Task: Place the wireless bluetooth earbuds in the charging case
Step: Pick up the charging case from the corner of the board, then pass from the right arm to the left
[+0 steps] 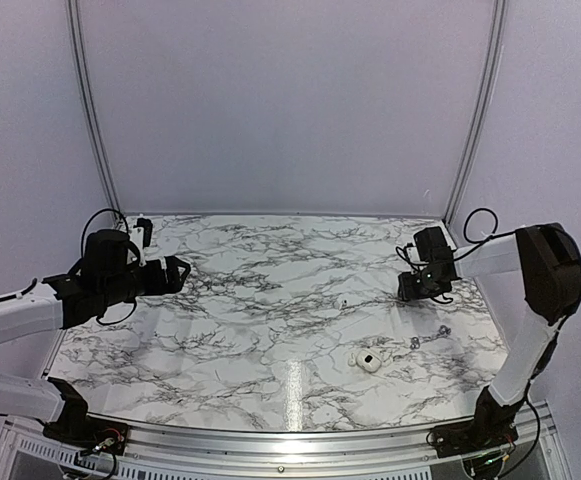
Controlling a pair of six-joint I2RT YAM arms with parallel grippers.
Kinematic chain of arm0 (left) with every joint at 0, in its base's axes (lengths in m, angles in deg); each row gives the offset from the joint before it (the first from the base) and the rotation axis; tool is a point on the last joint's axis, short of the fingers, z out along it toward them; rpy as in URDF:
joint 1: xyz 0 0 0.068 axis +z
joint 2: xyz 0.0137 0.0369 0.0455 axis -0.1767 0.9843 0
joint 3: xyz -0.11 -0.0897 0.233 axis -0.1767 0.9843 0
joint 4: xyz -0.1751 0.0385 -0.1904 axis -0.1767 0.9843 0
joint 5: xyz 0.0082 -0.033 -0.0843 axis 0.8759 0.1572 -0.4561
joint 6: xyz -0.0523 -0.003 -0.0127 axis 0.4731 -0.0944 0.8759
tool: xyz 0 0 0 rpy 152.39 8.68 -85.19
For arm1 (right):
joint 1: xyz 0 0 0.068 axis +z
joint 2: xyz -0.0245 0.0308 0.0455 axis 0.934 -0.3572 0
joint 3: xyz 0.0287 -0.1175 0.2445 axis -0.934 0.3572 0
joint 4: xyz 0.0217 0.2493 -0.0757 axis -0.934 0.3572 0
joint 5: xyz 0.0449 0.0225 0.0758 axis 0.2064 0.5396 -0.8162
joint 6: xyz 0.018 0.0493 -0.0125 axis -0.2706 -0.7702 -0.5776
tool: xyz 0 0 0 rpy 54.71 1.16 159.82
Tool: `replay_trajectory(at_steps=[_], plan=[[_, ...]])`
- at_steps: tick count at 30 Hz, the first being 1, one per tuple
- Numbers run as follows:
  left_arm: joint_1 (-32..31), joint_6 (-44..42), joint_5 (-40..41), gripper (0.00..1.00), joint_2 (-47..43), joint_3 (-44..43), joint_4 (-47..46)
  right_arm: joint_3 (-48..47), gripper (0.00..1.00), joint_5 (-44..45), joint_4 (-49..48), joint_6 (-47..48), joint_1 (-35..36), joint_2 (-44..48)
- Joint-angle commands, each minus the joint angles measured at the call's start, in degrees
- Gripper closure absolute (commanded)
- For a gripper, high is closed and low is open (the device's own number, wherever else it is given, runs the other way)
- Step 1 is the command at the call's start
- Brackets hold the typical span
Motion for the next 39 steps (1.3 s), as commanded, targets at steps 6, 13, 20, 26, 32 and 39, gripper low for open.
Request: replay_trajectory(at_steps=[6,13,20,26,32,39], plan=[[-0.2,-0.67,-2.83,0.01,-0.93,0.11,-0.61,-3.09,0.58,1.02,2.91,1.79,1.32,2.71],[-0.2,-0.4,-3.67,0.01,-1.45,0.55,-1.07,-4.18,0.61,0.42,4.63,2.49,2.07,5.18],[-0.21,-0.66,-4.67,0.01,0.35,-0.32,-1.17,-5.35,0.63,-2.0,5.57,3.77,3.08,7.11],[-0.21,-1.11,-9.97,0.01,0.65,-0.94,-1.43,-6.41,0.63,-8.45,4.3,10.16,11.94,11.3],[-0.14,0.32,-19.67,0.01,0.49,-2.0,-1.92,-9.18,0.63,-14.38,4.37,19.13,23.46,13.9],[-0.21,7.23,-33.18,0.12,0.88,-1.69,-6.65,-11.75,0.65,-10.92,4.13,26.82,37.56,14.98]])
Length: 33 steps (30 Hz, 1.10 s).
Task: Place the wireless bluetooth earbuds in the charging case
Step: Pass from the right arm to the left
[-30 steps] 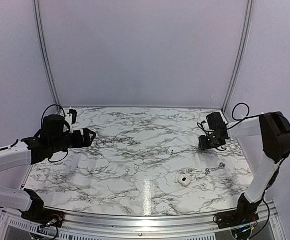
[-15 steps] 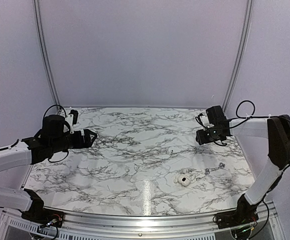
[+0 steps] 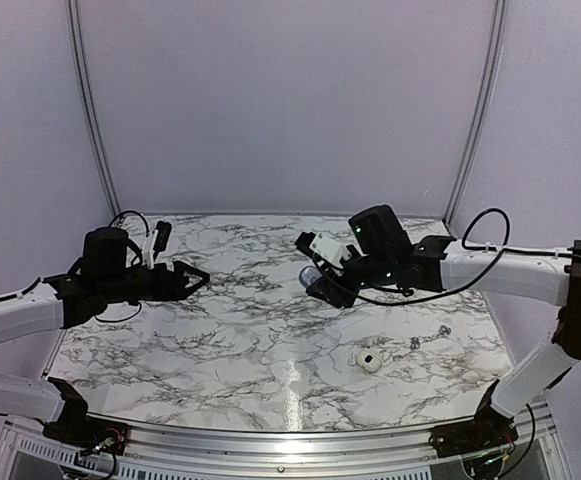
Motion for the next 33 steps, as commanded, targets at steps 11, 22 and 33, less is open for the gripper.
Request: replay_trajectory(at_steps=[11,22,33], plan=[[-2.59,7.55,-17.97,0.23,1.69,-2.86,-5.08,-10.26,0.66,5.74,3.66,12.51,17.13,-2.53],[-9.15,8.13,-20.99,0.27,4.67,-2.89,-9.95,-15.21,0.67,7.58,6.19,14.8,21.06,-6.78],[-13.13,7.99,-22.07,0.41,8.81,-4.79,-13.83,-16.76,0.66,6.83,7.07,15.86,22.84,-8.16]])
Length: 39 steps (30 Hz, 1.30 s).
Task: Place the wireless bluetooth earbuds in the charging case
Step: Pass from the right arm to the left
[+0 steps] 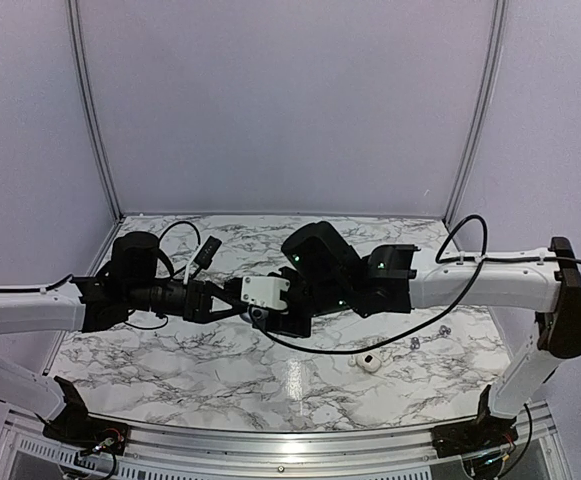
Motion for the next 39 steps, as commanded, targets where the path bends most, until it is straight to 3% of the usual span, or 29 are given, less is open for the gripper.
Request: replay_trajectory(at_steps=[1,21,24,31,39], plan=[[-1.54,-0.41,-1.66,0.43,1.56,-2.58,-3.7,-3.08,0.66,0.1,0.88,1.08,0.99,-1.01],[-3.55,-0.4,-1.18,0.8,3.24,-3.06,-5.33,-3.04,0.62,1.32,0.3,1.84,1.32,-0.67],[-3.51,-0.73,-0.52,0.84,2.23,-2.72,-5.51,-2.28,0.52,2.28,-0.89,1.14,1.27,0.1],[-3.38,-1.84,2.82,0.85,-0.84,-1.26,-5.97,0.11,0.1,2.35,-4.58,-2.53,0.82,3.98],[-2.85,-4.44,5.32,0.86,-6.44,0.46,-7.71,6.17,0.05,-13.84,-11.78,-13.14,-5.91,12.89]])
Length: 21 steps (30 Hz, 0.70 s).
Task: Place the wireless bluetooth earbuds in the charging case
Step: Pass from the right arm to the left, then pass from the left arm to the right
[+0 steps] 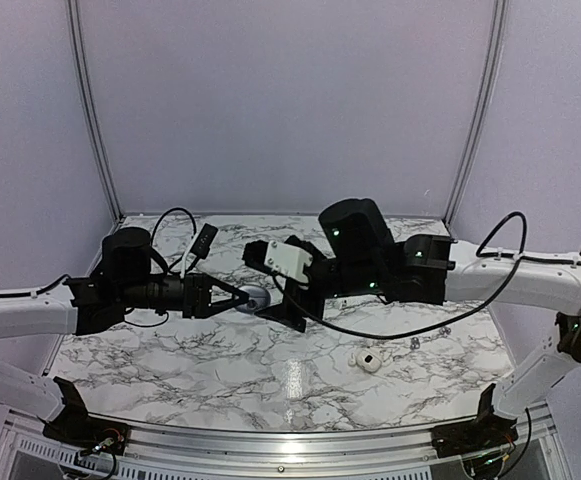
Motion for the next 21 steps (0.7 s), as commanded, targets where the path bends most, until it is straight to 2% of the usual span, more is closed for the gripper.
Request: replay_trajectory(at_steps=[1,9,14,21], plan=[[0.27,-3.32,2.4,0.86,-5.37,2.01,-4.65,4.59,0.05,-12.64,-8.78,-9.79,-4.52,6.61],[0.24,-8.36,8.26,0.89,-16.59,7.88,-15.0,15.0,0.1,-26.66,-28.1,-28.47,-6.12,9.95],[-0.41,-10.93,7.12,0.88,-19.31,8.36,-16.84,14.19,0.18,-31.95,-36.06,-34.84,-6.1,7.31],[-1.95,-12.01,6.96,0.88,-19.38,8.36,-18.17,10.49,0.28,-36.48,-42.04,-39.94,-5.77,1.89]])
